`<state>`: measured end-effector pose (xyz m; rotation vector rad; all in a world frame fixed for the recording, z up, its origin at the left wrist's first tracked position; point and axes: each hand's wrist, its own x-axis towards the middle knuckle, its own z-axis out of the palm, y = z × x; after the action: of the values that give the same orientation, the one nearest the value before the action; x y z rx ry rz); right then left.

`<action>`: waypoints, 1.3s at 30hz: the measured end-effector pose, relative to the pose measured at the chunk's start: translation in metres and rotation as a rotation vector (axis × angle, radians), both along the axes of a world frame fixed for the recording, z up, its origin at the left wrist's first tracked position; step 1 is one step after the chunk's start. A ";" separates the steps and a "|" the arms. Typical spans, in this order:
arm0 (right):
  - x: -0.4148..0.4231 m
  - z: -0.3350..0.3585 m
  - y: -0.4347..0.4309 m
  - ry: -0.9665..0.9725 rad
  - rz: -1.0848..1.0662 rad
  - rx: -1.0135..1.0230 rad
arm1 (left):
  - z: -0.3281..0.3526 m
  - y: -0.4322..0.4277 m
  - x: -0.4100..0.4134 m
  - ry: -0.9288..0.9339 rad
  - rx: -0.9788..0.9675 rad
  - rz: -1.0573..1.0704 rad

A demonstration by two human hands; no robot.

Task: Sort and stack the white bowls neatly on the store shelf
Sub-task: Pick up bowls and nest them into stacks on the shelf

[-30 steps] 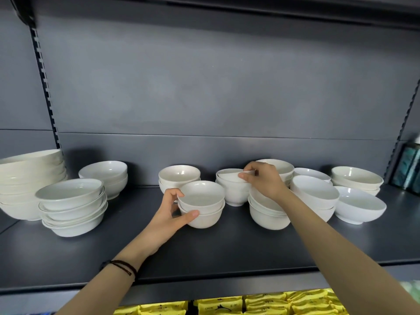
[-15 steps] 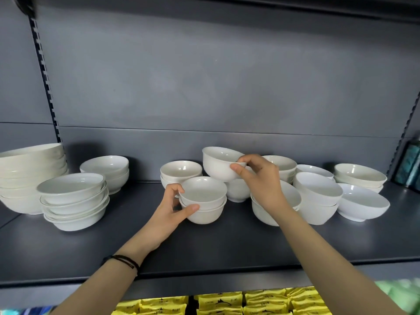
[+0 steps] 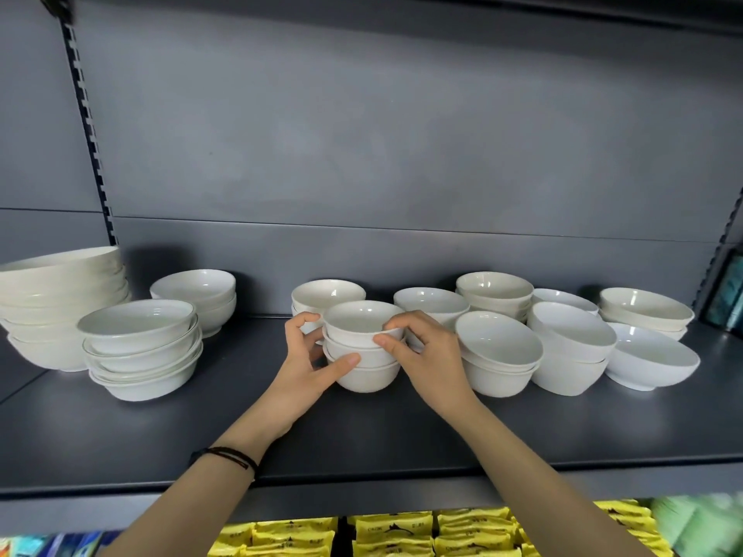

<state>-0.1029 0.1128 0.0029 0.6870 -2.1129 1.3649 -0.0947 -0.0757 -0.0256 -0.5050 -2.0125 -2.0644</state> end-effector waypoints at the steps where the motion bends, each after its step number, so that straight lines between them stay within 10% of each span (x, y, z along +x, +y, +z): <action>1: 0.000 -0.003 0.000 0.002 0.012 -0.017 | 0.000 0.000 0.000 0.001 0.007 -0.001; 15: -0.006 -0.021 -0.003 -0.371 0.182 -0.125 | 0.003 -0.002 0.004 0.066 -0.042 -0.062; 39: 0.016 -0.013 -0.004 -0.482 0.230 -0.017 | 0.021 0.001 0.024 0.042 -0.131 0.003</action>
<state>-0.0865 0.1092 -0.0104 0.6582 -2.4419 1.8192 -0.0710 -0.0744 -0.0048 -0.5632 -2.1326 -1.9118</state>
